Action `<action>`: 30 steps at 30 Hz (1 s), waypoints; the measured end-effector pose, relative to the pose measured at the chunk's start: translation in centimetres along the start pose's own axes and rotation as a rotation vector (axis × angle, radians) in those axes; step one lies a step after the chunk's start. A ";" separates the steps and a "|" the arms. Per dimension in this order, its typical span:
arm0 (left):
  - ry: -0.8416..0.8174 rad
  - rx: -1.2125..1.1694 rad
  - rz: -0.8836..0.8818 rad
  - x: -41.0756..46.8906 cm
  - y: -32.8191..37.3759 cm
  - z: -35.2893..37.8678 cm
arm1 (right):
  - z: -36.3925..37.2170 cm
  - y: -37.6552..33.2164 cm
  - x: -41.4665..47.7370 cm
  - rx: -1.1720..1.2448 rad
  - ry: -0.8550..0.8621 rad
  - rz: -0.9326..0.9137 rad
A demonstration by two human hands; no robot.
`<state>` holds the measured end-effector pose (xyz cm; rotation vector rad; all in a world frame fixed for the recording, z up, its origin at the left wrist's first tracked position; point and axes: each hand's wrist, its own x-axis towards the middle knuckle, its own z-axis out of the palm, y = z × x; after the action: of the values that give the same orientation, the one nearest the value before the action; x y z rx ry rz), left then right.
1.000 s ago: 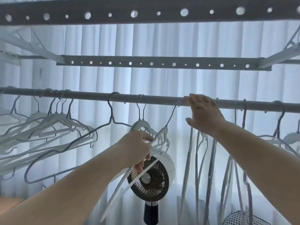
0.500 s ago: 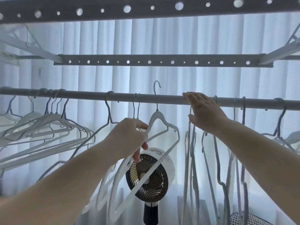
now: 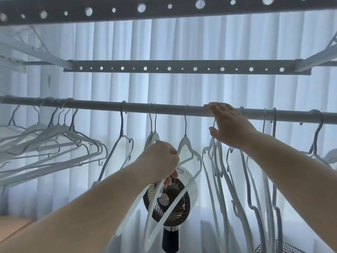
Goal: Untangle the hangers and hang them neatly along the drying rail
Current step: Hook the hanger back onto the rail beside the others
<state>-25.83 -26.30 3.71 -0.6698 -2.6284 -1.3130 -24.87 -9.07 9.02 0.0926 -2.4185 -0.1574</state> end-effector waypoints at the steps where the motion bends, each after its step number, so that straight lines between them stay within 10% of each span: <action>1: 0.008 0.042 0.012 -0.1 0.0 -0.1 | 0.0 0.0 0.0 0.009 0.006 0.006; 9: 0.412 0.458 0.160 -2.4 -2.4 -2.4 | -0.3 -1.8 0.8 0.055 0.167 -0.011; 30: 0.204 0.531 -0.047 -1.5 -7.1 -2.8 | 1.0 -3.3 3.0 -0.121 -0.011 0.042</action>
<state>-27.91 -32.76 -0.19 -0.3700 -2.6537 -0.5960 -27.66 -12.59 9.75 -0.0136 -2.4139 -0.2853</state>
